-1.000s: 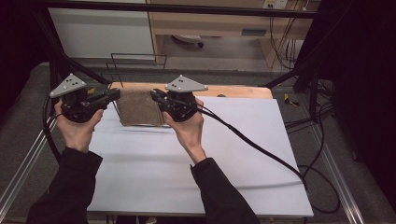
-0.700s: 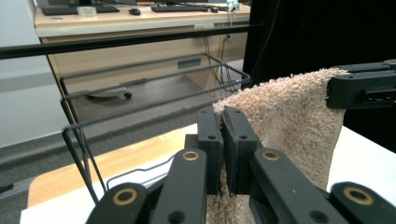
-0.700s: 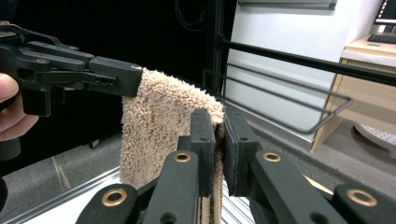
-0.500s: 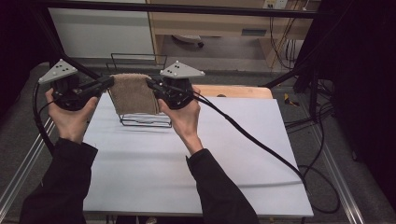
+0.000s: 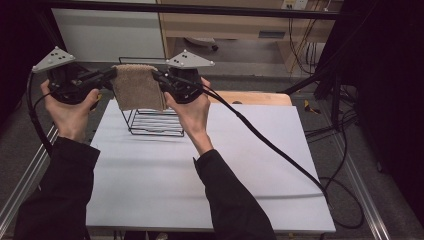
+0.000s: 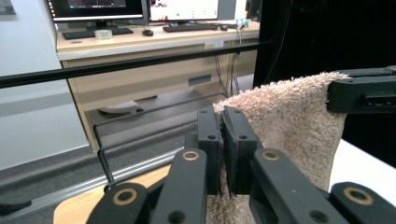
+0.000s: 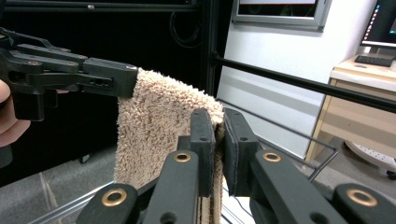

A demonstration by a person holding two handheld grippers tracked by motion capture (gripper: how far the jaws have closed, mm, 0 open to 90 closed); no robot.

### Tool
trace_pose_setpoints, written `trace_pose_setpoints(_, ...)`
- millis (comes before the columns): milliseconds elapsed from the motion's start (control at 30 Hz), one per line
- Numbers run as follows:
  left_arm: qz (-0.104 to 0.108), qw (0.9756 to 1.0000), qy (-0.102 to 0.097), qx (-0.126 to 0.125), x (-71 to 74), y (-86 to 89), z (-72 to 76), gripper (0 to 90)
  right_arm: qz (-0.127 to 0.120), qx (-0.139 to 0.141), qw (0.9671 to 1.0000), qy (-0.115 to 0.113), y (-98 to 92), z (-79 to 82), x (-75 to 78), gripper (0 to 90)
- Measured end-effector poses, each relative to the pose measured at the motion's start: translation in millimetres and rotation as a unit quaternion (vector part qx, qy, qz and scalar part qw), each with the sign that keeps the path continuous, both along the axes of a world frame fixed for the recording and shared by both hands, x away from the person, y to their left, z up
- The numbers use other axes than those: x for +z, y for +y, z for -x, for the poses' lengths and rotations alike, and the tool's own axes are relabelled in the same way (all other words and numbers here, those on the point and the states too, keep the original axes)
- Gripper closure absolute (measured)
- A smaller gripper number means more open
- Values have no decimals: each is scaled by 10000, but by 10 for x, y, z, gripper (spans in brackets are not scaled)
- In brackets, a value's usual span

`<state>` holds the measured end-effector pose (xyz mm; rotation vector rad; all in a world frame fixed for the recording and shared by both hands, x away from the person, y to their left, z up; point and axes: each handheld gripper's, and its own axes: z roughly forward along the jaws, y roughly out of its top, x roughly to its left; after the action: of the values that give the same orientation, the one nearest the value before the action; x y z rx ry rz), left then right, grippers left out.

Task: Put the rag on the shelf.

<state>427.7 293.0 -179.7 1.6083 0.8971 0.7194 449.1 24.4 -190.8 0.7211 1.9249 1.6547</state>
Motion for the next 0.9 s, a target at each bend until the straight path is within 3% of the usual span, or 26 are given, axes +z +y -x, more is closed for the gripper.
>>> trace_pose_setpoints(467, 144, 9998, -1, 98, 119, 62, -209, 860, 95, -58, 9999, -127, 95, -151, 191, 839)
trace_pose_setpoints(900, 204, 9996, -102, 141, 216, 75, -341, 860, -44, -103, 9998, -179, 124, -277, 269, 838)
